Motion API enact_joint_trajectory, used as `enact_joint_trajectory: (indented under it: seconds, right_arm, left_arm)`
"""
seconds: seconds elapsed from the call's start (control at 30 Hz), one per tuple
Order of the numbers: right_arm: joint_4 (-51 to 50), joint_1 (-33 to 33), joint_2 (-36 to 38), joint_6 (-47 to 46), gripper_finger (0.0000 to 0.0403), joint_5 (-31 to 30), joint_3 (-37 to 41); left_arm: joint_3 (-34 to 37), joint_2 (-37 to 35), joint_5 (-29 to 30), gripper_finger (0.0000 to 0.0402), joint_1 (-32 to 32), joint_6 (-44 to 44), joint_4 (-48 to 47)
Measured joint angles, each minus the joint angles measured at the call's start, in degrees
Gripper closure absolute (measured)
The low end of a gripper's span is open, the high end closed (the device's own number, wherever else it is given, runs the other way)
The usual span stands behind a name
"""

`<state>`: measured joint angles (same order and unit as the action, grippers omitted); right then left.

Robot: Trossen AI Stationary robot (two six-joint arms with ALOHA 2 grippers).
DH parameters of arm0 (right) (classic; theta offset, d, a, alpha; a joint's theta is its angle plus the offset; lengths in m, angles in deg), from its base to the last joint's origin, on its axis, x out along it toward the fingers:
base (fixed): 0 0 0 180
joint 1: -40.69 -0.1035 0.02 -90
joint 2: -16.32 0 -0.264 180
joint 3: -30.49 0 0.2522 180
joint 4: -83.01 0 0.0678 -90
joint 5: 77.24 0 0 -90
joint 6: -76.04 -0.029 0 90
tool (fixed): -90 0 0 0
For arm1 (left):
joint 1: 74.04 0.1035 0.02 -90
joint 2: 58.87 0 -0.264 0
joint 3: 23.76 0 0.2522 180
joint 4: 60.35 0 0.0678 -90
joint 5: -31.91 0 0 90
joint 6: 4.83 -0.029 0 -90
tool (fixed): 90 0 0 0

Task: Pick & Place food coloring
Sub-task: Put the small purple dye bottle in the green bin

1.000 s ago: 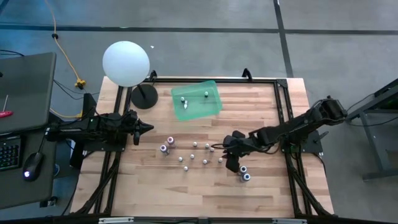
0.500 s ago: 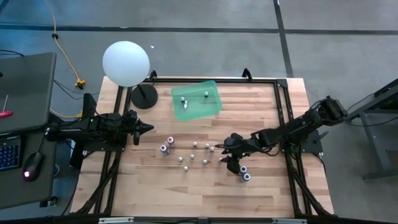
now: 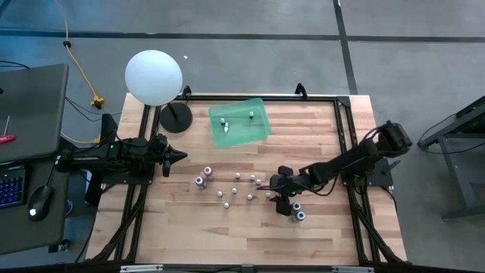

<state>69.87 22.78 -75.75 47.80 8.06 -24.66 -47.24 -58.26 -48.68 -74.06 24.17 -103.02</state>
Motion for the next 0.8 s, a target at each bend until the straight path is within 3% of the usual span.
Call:
enact_joint_trajectory:
  seconds: [0.4, 0.8]
  right_arm:
    - [2.1, 0.8, -1.8, 0.3, 0.0208, 0.9, 0.0]
    - [2.0, 0.8, -1.8, 0.3, 0.0297, 2.7, 0.0]
  left_arm:
    - [0.0, 0.0, 0.0, 0.0401, 0.0, 0.0, 0.0]
    - [0.0, 0.0, 0.0, 0.0401, 0.0, 0.0, 0.0]
